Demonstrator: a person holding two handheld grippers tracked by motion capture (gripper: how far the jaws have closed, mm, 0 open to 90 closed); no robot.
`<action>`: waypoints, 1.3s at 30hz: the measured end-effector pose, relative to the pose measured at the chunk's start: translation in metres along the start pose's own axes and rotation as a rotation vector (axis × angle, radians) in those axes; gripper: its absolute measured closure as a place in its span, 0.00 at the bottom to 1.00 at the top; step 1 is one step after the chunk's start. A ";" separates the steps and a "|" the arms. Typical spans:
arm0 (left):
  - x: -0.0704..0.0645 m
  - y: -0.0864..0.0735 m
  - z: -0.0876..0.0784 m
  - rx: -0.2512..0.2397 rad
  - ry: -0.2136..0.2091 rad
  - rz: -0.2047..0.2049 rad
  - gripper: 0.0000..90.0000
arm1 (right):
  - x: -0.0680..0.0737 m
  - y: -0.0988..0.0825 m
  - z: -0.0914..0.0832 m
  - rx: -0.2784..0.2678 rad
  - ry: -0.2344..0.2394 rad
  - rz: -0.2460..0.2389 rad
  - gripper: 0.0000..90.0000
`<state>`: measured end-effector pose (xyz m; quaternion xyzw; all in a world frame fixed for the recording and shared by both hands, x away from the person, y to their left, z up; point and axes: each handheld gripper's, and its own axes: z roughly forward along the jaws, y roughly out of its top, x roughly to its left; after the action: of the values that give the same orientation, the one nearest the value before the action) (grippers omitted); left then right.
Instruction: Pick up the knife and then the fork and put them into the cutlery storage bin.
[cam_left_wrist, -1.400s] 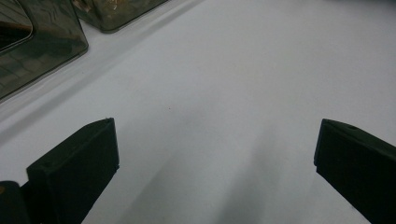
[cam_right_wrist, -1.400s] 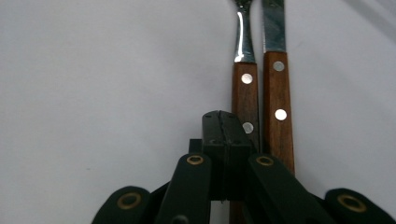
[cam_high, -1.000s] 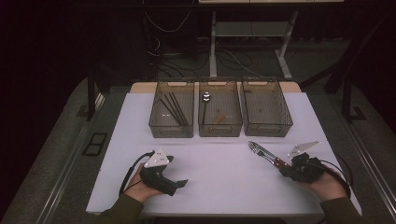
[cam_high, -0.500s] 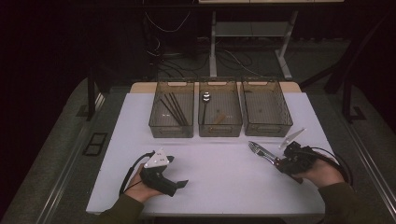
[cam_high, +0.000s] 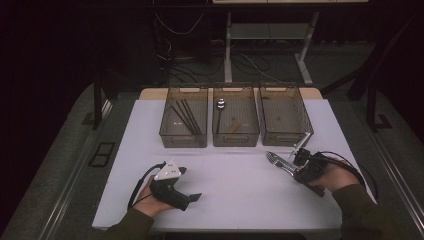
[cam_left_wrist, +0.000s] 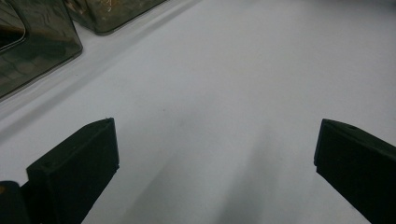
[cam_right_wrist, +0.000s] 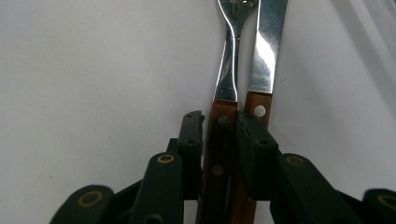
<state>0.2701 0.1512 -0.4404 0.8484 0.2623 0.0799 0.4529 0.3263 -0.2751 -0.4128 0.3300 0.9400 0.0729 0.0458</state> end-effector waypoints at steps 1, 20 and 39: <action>0.000 0.000 0.000 0.001 0.000 0.001 0.00 | -0.001 0.000 0.001 0.003 -0.004 0.001 0.80; -0.001 0.000 0.001 0.005 -0.006 0.008 0.00 | -0.007 0.007 0.009 0.064 0.030 0.020 0.85; 0.000 -0.001 0.001 0.001 -0.009 0.003 0.00 | -0.009 0.000 -0.009 -0.089 0.064 0.069 0.86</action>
<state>0.2705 0.1509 -0.4414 0.8493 0.2591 0.0766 0.4535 0.3317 -0.2816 -0.4039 0.3573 0.9250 0.1265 0.0278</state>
